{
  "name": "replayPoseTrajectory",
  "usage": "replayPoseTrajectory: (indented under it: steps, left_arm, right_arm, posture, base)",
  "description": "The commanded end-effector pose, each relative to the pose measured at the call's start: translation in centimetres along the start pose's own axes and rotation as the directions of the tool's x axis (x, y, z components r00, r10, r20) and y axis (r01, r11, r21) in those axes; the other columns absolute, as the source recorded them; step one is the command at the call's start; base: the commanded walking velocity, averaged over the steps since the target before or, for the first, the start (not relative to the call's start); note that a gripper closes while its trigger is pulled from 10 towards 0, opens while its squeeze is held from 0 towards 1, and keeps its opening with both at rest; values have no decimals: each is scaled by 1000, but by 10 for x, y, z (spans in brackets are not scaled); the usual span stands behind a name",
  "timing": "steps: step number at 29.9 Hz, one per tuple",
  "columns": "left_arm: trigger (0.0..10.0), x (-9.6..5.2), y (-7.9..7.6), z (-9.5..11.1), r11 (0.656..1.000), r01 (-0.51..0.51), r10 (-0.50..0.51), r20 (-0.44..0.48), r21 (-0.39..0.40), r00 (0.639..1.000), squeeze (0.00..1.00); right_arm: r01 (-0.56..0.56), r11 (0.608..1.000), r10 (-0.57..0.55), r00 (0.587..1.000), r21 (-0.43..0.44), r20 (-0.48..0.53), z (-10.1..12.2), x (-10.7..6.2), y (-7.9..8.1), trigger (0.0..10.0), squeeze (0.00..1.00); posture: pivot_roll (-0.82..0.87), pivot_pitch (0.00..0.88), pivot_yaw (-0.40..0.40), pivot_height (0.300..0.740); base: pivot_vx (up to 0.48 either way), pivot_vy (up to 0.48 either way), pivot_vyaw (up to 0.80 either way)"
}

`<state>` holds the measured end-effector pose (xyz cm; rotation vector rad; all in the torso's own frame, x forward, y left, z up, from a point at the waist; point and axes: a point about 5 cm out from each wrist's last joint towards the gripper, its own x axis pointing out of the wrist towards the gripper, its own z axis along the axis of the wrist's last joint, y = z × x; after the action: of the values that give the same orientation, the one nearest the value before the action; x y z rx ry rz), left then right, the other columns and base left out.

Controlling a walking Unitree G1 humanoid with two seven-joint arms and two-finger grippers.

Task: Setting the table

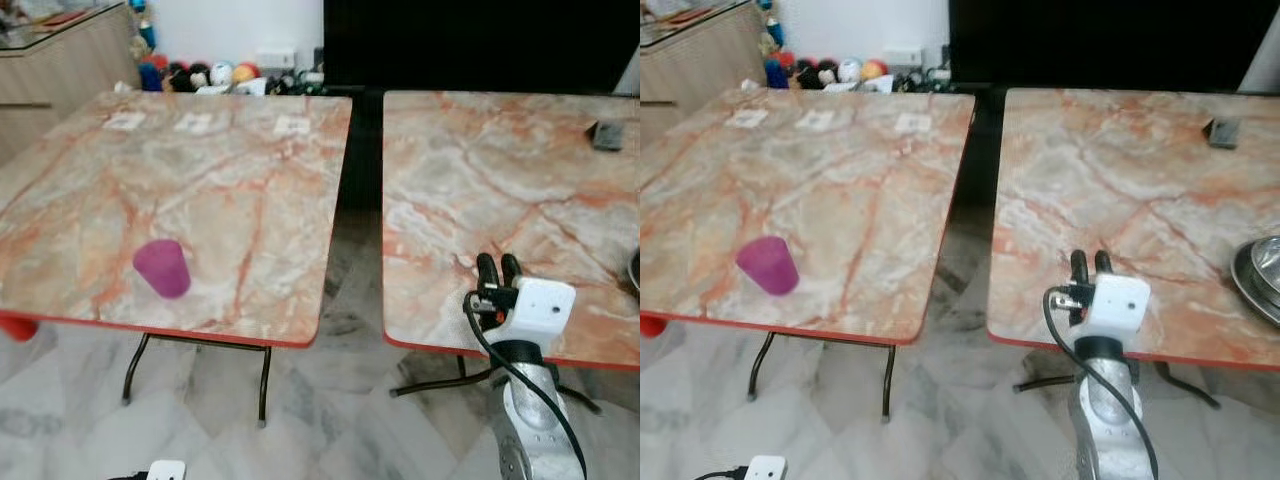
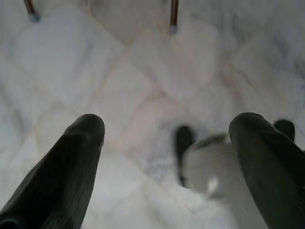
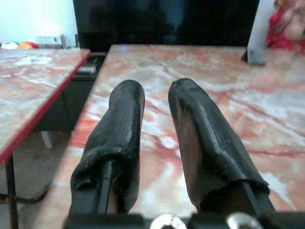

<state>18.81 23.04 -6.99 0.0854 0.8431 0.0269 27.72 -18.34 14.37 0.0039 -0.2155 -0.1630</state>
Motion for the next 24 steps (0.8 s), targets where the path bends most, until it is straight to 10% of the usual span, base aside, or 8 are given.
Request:
replayPoseTrajectory:
  steps: [1,24]
  left_arm:
    - [10000,-4,6,-13,1000,-13,13,-47,-1,999,0]
    - [10000,-4,6,-11,1000,-13,13,-38,3,999,0]
  right_arm:
    - [-26,1000,26,1000,3,-4,1,-3,7,10000,0]
    - [112,991,-133,921,-77,-367,-79,-40,-27,10000,0]
  posture:
    - [-26,75,10,740]
    - [-22,106,6,740]
  base:
    - [0,476,0]
    - [0,35,0]
